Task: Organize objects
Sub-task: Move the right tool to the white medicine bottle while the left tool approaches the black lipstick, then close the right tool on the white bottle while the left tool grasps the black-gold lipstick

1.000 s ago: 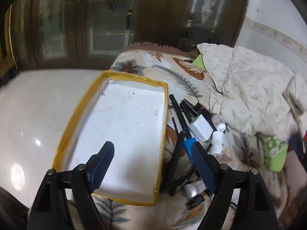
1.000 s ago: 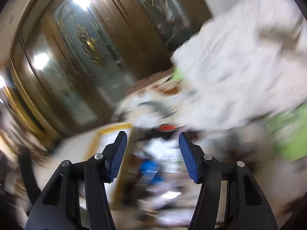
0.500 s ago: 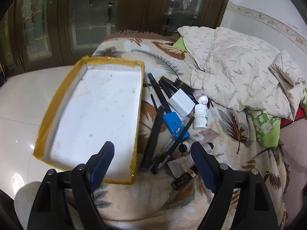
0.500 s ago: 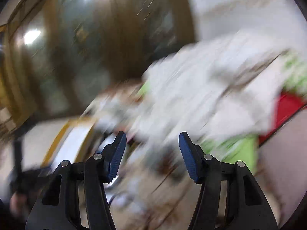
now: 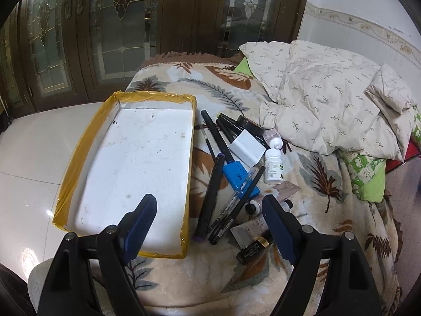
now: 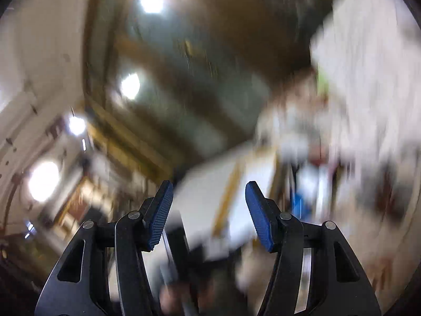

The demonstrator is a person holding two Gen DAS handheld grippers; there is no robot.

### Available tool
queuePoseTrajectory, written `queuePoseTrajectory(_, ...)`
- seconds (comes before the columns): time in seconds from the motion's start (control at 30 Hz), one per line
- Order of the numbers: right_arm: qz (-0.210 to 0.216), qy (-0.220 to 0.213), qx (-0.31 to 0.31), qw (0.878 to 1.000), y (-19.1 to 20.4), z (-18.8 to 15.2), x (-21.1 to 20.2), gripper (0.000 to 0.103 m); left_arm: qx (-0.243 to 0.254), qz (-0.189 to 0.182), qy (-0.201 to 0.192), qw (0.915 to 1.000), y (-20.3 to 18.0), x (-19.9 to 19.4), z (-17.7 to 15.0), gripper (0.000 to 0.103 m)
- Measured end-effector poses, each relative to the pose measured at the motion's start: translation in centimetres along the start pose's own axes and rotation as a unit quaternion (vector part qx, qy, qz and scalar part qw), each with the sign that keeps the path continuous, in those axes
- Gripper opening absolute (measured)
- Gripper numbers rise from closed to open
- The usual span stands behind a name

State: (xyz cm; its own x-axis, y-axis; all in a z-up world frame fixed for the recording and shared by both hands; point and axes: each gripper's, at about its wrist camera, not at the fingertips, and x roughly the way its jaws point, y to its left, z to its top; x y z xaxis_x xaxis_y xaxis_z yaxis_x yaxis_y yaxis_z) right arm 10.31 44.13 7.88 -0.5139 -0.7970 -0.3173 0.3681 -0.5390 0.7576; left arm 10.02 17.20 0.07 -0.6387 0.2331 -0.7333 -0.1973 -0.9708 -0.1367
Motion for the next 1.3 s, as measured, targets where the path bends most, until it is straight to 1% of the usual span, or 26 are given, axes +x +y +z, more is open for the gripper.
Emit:
queuePoseTrajectory(0.03, -0.025, 0.046, 0.009, 0.999, -0.8, -1.7, 1.1, 0.058, -0.002, -0.004, 0.005, 1.0000, 0.0, 0.1, -0.1, 0.083)
queuePoseTrajectory(0.07, -0.069, 0.109, 0.008, 0.992, -2.1, -4.1, 2.2, 0.058, -0.004, -0.006, 0.009, 0.9999, 0.0, 0.2, -0.2, 0.083)
queuePoseTrajectory(0.1, -0.117, 0.153, 0.015, 0.981, -3.3, -6.0, 2.6, 0.058, -0.004, -0.005, 0.011, 0.9999, 0.0, 0.3, -0.3, 0.083)
queuePoseTrajectory(0.13, -0.182, 0.191, 0.015, 0.964, -4.6, -8.1, 2.8, 0.058, 0.000, -0.006, 0.011, 0.9999, -0.1, 0.5, -0.5, 0.083)
queuePoseTrajectory(0.17, -0.262, 0.221, -0.020, 0.939, -5.6, -9.9, 2.8, 0.058, 0.005, -0.008, 0.016, 0.9998, -0.2, 0.7, -0.7, 0.083)
queuePoseTrajectory(0.2, -0.310, 0.228, -0.048, 0.922, -6.0, -10.7, 2.7, 0.058, 0.009, -0.009, 0.024, 0.9996, -0.4, 0.9, -0.8, 0.083)
queuePoseTrajectory(0.23, -0.337, 0.219, -0.065, 0.914, -6.3, -11.0, 2.6, 0.058, 0.018, -0.010, 0.036, 0.9991, -0.7, 1.3, -1.1, 0.083)
queuePoseTrajectory(0.33, -0.299, 0.191, -0.098, 0.930, -5.4, -10.0, 4.7, 0.058, 0.037, -0.018, 0.056, 0.9976, -1.0, 2.0, -1.5, 0.083)
queuePoseTrajectory(0.37, -0.288, 0.188, -0.124, 0.931, -5.0, -9.6, 6.0, 0.058, 0.038, -0.023, 0.067, 0.9967, -1.0, 2.2, -1.6, 0.083)
queuePoseTrajectory(0.47, -0.286, 0.201, -0.164, 0.923, -5.7, -9.2, 9.5, 0.058, 0.044, -0.040, 0.085, 0.9946, -0.8, 2.7, -1.8, 0.082)
queuePoseTrajectory(0.53, -0.278, 0.199, -0.173, 0.924, -6.7, -8.7, 10.1, 0.058, 0.049, -0.053, 0.093, 0.9931, -0.9, 2.9, -1.9, 0.082)
queuePoseTrajectory(0.57, -0.290, 0.192, -0.186, 0.919, -7.2, -8.2, 10.3, 0.058, 0.053, -0.058, 0.100, 0.9919, -1.0, 3.1, -1.9, 0.082)
queuePoseTrajectory(0.6, -0.285, 0.190, -0.181, 0.922, -7.8, -7.7, 10.6, 0.058, 0.058, -0.060, 0.109, 0.9905, -1.3, 3.5, -2.0, 0.081)
queuePoseTrajectory(0.67, -0.238, 0.209, -0.157, 0.935, -8.7, -7.4, 11.3, 0.058, 0.075, -0.061, 0.131, 0.9866, -1.9, 4.4, -2.4, 0.081)
queuePoseTrajectory(0.73, -0.216, 0.241, -0.177, 0.930, -8.5, -8.3, 12.0, 0.058, 0.083, -0.066, 0.146, 0.9836, -2.3, 4.9, -2.6, 0.081)
queuePoseTrajectory(0.8, -0.233, 0.257, -0.212, 0.914, -7.7, -9.7, 12.1, 0.058, 0.088, -0.073, 0.155, 0.9813, -2.6, 5.3, -2.7, 0.074)
queuePoseTrajectory(0.83, -0.236, 0.263, -0.205, 0.913, -7.7, -10.1, 11.9, 0.057, 0.099, -0.076, 0.163, 0.9788, -3.0, 5.6, -2.7, 0.071)
queuePoseTrajectory(0.87, -0.236, 0.268, -0.188, 0.915, -8.0, -10.5, 11.6, 0.057, 0.107, -0.075, 0.167, 0.9773, -3.3, 5.8, -2.8, 0.066)
queuePoseTrajectory(0.9, -0.234, 0.267, -0.180, 0.917, -8.1, -10.7, 11.2, 0.057, 0.116, -0.078, 0.170, 0.9756, -3.6, 5.9, -2.9, 0.065)
queuePoseTrajectory(1.0, -0.231, 0.249, -0.155, 0.928, -7.8, -10.8, 9.6, 0.057, 0.150, -0.081, 0.178, 0.9692, -4.8, 6.3, -3.1, 0.065)
queuePoseTrajectory(1.1, -0.231, 0.249, -0.161, 0.927, -7.6, -11.0, 9.0, 0.057, 0.173, -0.084, 0.186, 0.9634, -5.7, 7.4, -3.2, 0.065)
queuePoseTrajectory(1.17, -0.231, 0.246, -0.154, 0.929, -7.6, -11.0, 8.8, 0.057, 0.184, -0.081, 0.201, 0.9588, -6.2, 8.6, -3.5, 0.051)
queuePoseTrajectory(1.2, -0.231, 0.242, -0.148, 0.931, -7.8, -11.0, 8.7, 0.057, 0.184, -0.083, 0.212, 0.9563, -6.3, 9.2, -3.7, 0.041)
queuePoseTrajectory(1.23, -0.230, 0.237, -0.140, 0.933, -8.0, -10.9, 8.6, 0.057, 0.178, -0.091, 0.226, 0.9535, -6.3, 9.7, -4.0, 0.039)
queuePoseTrajectory(1.27, -0.230, 0.230, -0.129, 0.937, -8.4, -10.9, 8.4, 0.057, 0.180, -0.090, 0.221, 0.9543, -6.4, 9.6, -4.2, 0.038)
queuePoseTrajectory(1.3, -0.231, 0.226, -0.124, 0.938, -8.7, -10.8, 8.5, 0.057, 0.185, -0.092, 0.218, 0.9539, -6.4, 9.4, -4.3, 0.031)
